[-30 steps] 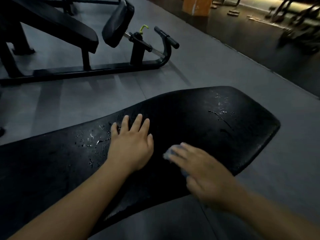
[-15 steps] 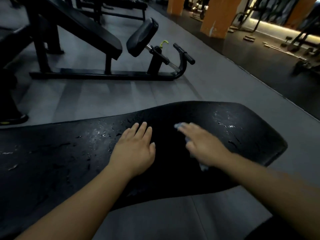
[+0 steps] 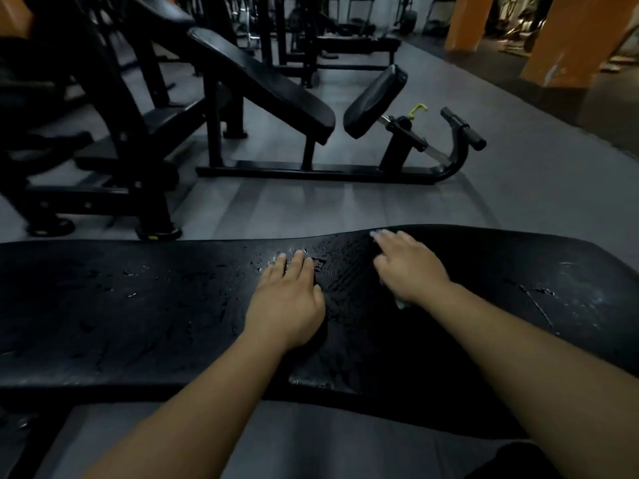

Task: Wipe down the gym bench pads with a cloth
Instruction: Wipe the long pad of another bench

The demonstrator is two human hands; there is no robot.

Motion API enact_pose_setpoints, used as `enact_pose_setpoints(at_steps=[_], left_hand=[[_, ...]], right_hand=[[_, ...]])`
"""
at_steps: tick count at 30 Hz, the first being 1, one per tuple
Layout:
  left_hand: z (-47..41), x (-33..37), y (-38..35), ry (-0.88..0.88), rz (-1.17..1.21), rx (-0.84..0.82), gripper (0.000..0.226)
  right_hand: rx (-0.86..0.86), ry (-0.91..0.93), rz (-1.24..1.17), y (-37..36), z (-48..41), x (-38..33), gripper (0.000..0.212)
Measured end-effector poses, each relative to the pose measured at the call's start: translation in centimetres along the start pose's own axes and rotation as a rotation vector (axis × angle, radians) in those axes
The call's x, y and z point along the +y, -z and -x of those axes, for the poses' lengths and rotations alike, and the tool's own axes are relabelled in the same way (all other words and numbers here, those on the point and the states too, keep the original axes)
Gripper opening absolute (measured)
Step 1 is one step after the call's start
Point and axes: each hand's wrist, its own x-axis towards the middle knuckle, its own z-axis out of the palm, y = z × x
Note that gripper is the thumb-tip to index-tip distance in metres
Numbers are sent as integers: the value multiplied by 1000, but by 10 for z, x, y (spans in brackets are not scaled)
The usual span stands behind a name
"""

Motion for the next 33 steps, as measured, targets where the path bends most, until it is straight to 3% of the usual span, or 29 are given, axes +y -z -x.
enact_pose_setpoints(at_steps=[2,6,8,10,12,13,16,18,21,23,25,27,28,30,33], left_hand=[[2,-6,7,-29,-26,-35,60],[24,-23,8,-17,-111,-20,75],[30,-24,5,4,-75,-20,70],[30,-22,4,-5,-43,-14,65],[29,-23,6,-12,-6,10,68],[30,-24,7,-4,31,29,67],[30,-25,7,18,114,87,69],[30,-25,8,10,103,88,63],[31,-26,8,-17,75,69,54],[31,-33,15,-66,64,13,57],[32,-50,21,-89,-27,1,72],[37,-73,26,-33,-122,-6,89],[41,-83,25,6,-126,-19,87],[48,-92,19,38,-85,-36,75],[52,-93,16,16,-71,-37,61]], right_hand=[[19,5,26,-9,-2,-29,63],[-83,418,-93,-15,80,-44,70],[-40,347,-83,-11,63,-23,68],[-29,127,-37,-11,18,-19,62],[-12,-6,-44,-15,-5,-47,61],[4,11,-46,-20,-2,-65,61],[2,355,-56,-33,79,-95,64],[-29,459,-123,-27,128,-80,69],[0,219,-42,-22,102,-50,71],[27,24,-20,-21,72,-68,68],[48,83,4,-30,75,-100,68],[-12,328,-8,-37,109,-118,73],[-53,391,-59,-33,124,-116,74],[-58,362,-88,-23,113,-99,71],[-45,110,-11,-20,36,-86,58]])
